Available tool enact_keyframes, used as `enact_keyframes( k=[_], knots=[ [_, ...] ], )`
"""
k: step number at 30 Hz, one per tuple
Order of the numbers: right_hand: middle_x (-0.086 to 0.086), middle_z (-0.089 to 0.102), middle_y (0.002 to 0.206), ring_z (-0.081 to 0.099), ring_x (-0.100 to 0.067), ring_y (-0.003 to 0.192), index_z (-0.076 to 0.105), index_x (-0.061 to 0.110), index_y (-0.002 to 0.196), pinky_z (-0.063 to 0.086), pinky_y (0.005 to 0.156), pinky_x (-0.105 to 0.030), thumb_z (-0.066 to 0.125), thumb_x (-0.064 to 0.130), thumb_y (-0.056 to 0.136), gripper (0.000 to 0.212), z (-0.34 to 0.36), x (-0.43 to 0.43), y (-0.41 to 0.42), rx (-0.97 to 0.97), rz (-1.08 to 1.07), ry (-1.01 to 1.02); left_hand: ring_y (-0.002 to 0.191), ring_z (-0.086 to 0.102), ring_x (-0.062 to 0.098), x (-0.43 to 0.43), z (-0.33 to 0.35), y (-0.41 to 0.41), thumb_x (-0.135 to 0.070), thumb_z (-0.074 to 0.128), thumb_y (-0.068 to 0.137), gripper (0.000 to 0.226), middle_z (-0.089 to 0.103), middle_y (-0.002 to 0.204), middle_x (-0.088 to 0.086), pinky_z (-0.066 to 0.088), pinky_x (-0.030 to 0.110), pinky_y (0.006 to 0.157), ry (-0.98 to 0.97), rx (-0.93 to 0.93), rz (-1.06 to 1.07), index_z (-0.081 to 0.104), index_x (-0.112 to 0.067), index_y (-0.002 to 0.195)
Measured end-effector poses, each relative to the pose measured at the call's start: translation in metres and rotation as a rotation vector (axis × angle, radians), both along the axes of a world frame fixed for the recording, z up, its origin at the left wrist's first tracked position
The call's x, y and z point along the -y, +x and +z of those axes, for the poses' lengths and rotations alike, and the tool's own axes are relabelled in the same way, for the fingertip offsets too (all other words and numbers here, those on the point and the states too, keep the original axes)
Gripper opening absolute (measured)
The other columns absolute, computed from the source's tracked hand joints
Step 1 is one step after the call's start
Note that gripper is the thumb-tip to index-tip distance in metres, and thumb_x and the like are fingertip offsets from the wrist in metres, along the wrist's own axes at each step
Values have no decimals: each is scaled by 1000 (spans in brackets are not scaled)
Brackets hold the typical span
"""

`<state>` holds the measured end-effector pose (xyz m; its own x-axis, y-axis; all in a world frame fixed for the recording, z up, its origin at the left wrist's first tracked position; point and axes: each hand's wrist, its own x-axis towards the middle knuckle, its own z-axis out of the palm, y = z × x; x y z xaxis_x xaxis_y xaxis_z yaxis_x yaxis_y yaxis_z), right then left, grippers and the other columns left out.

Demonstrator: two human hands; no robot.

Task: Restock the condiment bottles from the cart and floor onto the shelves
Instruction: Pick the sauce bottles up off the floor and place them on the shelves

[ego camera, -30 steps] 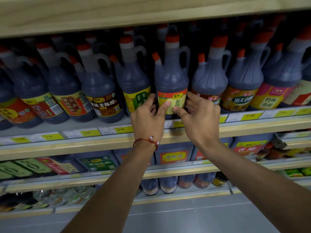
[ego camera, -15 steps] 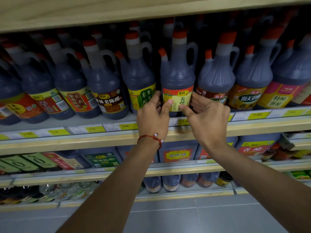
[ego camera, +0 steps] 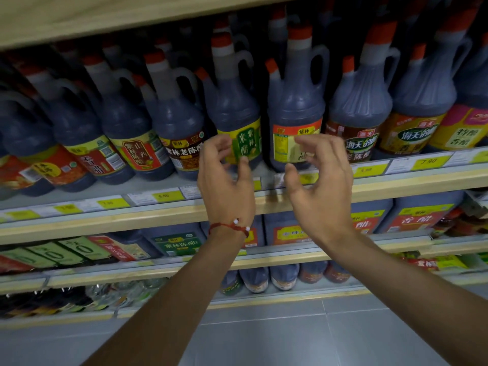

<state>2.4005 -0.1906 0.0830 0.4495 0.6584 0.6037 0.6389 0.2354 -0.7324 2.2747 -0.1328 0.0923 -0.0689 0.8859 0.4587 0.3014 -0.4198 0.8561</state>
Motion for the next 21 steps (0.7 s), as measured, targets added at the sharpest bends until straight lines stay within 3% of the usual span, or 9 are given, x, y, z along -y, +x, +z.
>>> enact_keyframes(
  k=[5, 8, 10, 12, 14, 15, 17, 19, 21],
  knots=[
    [1, 61, 137, 58, -8, 127, 52, 13, 146, 48, 111, -30, 66, 7, 90, 58, 19, -18, -31, -54, 172, -195, 125, 55, 12, -16, 3, -10, -12, 60, 91, 53, 49, 140, 2, 50, 41, 107, -20, 13, -70, 48, -14, 142],
    [11, 60, 127, 54, 3, 114, 47, 17, 151, 42, 99, -8, 63, -2, 87, 69, 27, -28, -45, -100, 180, -278, 134, 52, 15, -24, -1, -19, -12, 52, 90, 60, 50, 145, 1, 47, 45, 111, -47, -8, -125, 47, -15, 149],
    [6, 64, 126, 58, -6, 115, 43, 20, 152, 45, 97, -11, 61, -6, 84, 75, 28, -31, -52, -120, 182, -336, 142, 45, 16, -30, -3, -26, -9, 48, 88, 66, 47, 152, -1, 43, 45, 115, -80, -14, -197, 43, -19, 153],
    [-1, 64, 130, 60, -17, 119, 37, 19, 153, 50, 101, -26, 61, -4, 83, 77, 28, -35, -57, -146, 179, -383, 142, 45, 11, -35, 0, -32, -5, 45, 87, 70, 47, 154, 0, 42, 39, 117, -123, -8, -259, 40, -22, 155],
    [-6, 64, 131, 62, -23, 117, 32, 16, 155, 50, 98, -31, 61, -1, 82, 80, 28, -41, -59, -150, 177, -408, 133, 50, 1, -39, 1, -36, 5, 47, 91, 72, 55, 147, 5, 40, 22, 115, -147, -16, -300, 38, -27, 155],
    [-7, 63, 130, 62, -23, 114, 31, 16, 155, 49, 92, -28, 62, -1, 82, 81, 29, -45, -60, -154, 174, -418, 125, 51, -9, -40, 1, -38, 9, 48, 93, 74, 59, 141, 0, 38, 13, 111, -156, -25, -319, 36, -31, 154],
    [-7, 63, 126, 61, -24, 111, 35, 15, 150, 44, 85, -23, 63, -2, 81, 77, 31, -52, -60, -176, 163, -434, 109, 46, -28, -43, -1, -43, 8, 49, 97, 73, 52, 131, -26, 35, 6, 104, -172, -40, -362, 30, -33, 155],
    [-5, 65, 121, 62, -24, 110, 42, 14, 145, 44, 85, -21, 62, -2, 83, 68, 30, -57, -60, -190, 139, -444, 103, 45, -32, -46, -2, -47, 5, 49, 101, 67, 43, 125, -39, 35, 3, 100, -196, -33, -388, 31, -25, 158],
    [-2, 68, 122, 65, -22, 113, 47, 16, 143, 52, 95, -31, 61, 4, 85, 61, 25, -60, -58, -185, 114, -423, 111, 47, -27, -47, 0, -49, 7, 52, 101, 63, 39, 127, -41, 35, 3, 102, -194, -2, -404, 33, -14, 158]
  ],
)
